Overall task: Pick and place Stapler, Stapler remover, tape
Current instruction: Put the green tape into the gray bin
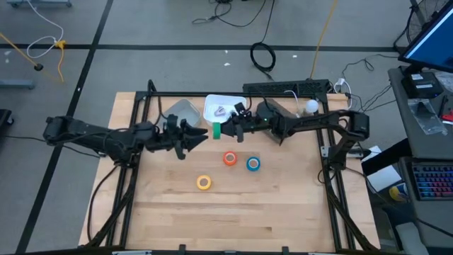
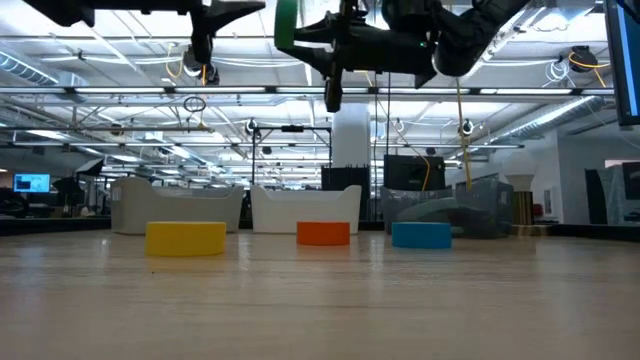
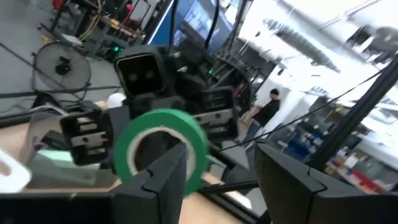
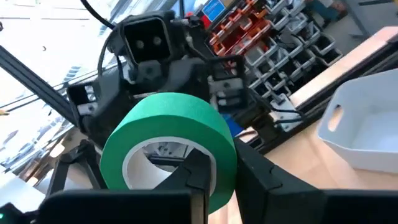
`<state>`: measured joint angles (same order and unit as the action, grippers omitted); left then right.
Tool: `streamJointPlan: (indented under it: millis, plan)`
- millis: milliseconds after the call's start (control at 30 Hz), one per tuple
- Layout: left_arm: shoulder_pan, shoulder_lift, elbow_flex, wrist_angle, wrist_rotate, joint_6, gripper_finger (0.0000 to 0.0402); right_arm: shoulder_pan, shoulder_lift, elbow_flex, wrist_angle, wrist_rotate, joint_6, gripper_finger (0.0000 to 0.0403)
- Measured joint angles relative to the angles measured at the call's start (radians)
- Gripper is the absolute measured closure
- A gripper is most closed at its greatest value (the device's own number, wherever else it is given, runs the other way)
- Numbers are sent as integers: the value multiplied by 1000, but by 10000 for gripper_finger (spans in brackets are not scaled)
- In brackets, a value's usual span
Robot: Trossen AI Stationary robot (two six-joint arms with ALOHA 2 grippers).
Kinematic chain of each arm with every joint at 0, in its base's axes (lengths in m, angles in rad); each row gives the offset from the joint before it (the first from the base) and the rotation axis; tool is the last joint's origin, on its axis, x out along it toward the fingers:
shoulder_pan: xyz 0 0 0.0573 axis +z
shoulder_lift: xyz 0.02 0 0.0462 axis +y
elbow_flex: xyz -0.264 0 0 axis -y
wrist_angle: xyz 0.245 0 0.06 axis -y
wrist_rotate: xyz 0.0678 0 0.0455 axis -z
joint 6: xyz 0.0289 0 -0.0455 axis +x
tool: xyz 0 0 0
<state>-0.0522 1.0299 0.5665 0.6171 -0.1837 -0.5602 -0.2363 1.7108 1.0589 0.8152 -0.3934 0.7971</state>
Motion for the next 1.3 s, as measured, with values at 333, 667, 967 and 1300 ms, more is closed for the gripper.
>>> streamJointPlan:
  millis: [333,667,967,1300]
  plan:
    - [20,31,9,-31,0,-1,215,7,61,80,-7,-3,28,367]
    - [20,31,9,-63,3,-19,215,33,125,150,-13,-2,47,367]
    - [20,30,9,-68,27,-28,215,34,122,151,-82,-4,28,367]
    - [20,30,8,-105,30,-82,237,18,122,150,-101,-30,11,367]
